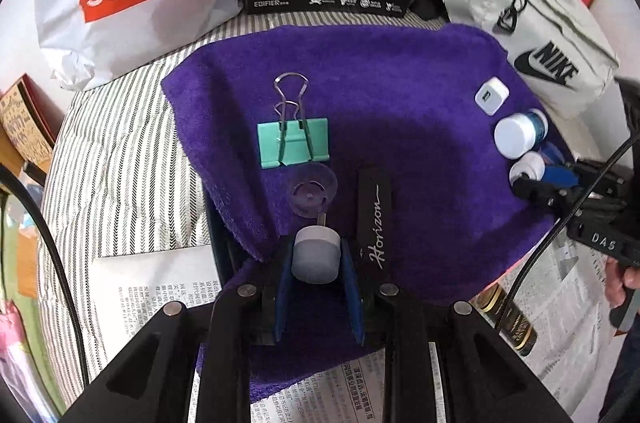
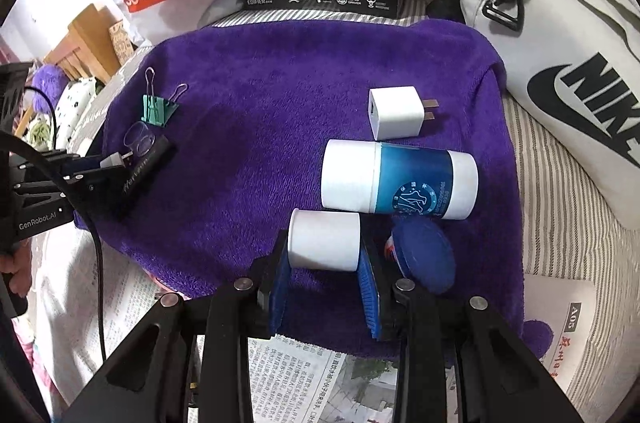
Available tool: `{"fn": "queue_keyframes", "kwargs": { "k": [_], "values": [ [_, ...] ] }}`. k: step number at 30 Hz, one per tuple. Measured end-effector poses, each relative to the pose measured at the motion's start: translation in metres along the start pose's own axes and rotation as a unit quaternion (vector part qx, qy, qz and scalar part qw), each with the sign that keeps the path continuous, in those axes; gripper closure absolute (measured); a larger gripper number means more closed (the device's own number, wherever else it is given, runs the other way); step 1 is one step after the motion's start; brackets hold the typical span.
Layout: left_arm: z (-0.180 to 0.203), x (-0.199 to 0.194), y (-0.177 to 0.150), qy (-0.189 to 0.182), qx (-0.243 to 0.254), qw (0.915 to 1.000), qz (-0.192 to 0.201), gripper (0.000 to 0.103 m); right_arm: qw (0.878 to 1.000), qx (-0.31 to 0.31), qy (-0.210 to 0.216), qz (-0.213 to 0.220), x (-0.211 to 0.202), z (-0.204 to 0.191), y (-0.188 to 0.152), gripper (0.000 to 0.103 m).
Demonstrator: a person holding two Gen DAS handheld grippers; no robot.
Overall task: Organize rigid objects
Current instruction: 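Release the tape roll by the bottle with the right tool while the left tool lowers the plug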
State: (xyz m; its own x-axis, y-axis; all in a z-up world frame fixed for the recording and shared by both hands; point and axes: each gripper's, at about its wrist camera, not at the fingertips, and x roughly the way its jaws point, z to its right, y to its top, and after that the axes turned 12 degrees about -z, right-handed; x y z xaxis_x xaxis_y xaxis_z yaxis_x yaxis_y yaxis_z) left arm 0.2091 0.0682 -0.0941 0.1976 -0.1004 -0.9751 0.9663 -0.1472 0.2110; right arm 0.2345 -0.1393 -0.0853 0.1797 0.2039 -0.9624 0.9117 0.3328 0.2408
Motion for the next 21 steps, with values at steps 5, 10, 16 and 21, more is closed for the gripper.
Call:
{"fn": "queue_keyframes", "kwargs": {
  "k": [5,10,16,21],
  "values": [
    [0.001,0.002,0.0,0.003,0.001,1.0,-0.001,0.08,1.0,-0.008,0.001,-0.001,0.0,0.001,0.0,0.071],
    [0.002,0.0,0.0,0.009,0.005,0.9999,-0.008,0.08,1.0,-0.012,0.0,-0.006,0.001,0.001,0.001,0.07],
    [0.002,-0.004,-0.002,0.011,0.001,0.9998,-0.017,0.08,1.0,-0.006,-0.002,-0.014,-0.003,0.003,0.0,0.061],
    [0.002,-0.011,-0.008,0.012,-0.007,0.9998,-0.014,0.076,1.0,-0.002,-0.001,-0.009,-0.014,0.005,-0.007,0.053]
  ]
}}
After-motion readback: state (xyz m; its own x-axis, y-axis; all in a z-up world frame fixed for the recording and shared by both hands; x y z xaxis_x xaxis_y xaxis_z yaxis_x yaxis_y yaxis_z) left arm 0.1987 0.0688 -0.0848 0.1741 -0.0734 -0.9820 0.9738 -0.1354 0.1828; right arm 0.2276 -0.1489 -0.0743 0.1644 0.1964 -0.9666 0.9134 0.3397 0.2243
